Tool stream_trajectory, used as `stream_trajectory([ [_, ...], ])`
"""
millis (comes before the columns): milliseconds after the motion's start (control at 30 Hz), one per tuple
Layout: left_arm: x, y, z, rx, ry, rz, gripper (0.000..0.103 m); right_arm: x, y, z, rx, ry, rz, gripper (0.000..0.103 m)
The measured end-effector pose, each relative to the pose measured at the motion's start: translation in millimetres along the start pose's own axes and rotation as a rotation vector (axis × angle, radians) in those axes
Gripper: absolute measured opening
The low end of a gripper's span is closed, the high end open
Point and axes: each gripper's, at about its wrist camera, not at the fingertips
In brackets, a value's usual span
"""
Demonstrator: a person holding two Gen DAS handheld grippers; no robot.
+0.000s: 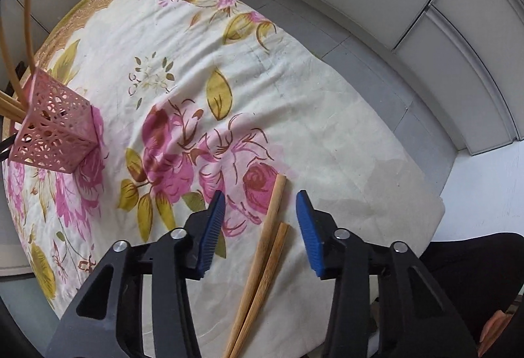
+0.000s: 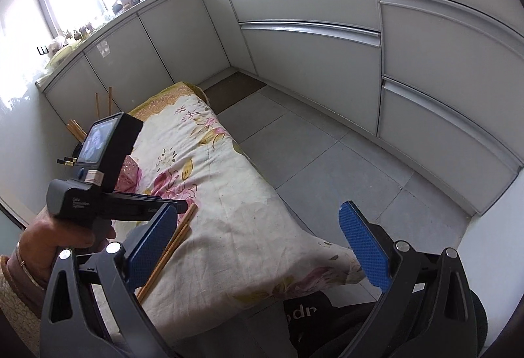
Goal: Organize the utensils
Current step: 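Withdraw both tools and lower the left tool toward the remaining wooden chopsticks, then grasp a wooden chopstick with the left tool while the right tool lowers to the other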
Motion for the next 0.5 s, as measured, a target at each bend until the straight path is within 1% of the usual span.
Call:
stream_trajectory([
  [33,0.4,-2.2,3.9,-0.013,-0.001,-0.001,0.034,0.1,0.3,1.6,-0.006,-0.001,-0.001,0.096],
  [100,-1.0,-5.1,10.0,-0.027,-0.004,-0.008,0.032,-0.3,0.0,5.4,-0.021,-0.004,-0.002,0.096],
  [267,-3.1,-8.2,18.6,-0.039,0.033,-0.017,0.031,-0.6,0.8,13.6,-0.052,-0.002,0.007,0.096],
  [300,-2.5,-8.5,21.3,-0.045,0.037,-0.014,0.023,-1.3,1.0,15.6,-0.060,-0.002,0.008,0.096],
  [367,1.2,-8.4,22.4,-0.034,0.028,0.012,0.013,-4.0,1.1,20.7,-0.079,0.004,0.008,0.096],
  [400,2.1,-8.0,21.4,-0.025,0.022,0.018,0.009,-5.4,1.7,23.2,-0.089,0.005,0.007,0.096],
  [467,1.2,-4.4,19.0,0.013,-0.011,0.010,0.008,-12.0,1.3,32.0,-0.120,0.010,-0.002,0.096],
  [500,-5.0,-3.0,15.7,0.037,-0.011,-0.010,0.007,-16.5,0.9,37.0,-0.137,0.011,-0.006,0.096],
])
Point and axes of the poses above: each gripper's, at about its wrist camera, not at the fingertips, and z roughly the way its jaws point, x to its right, y to its underside, and after that the axes turned 3 degrees about -x, right-handed
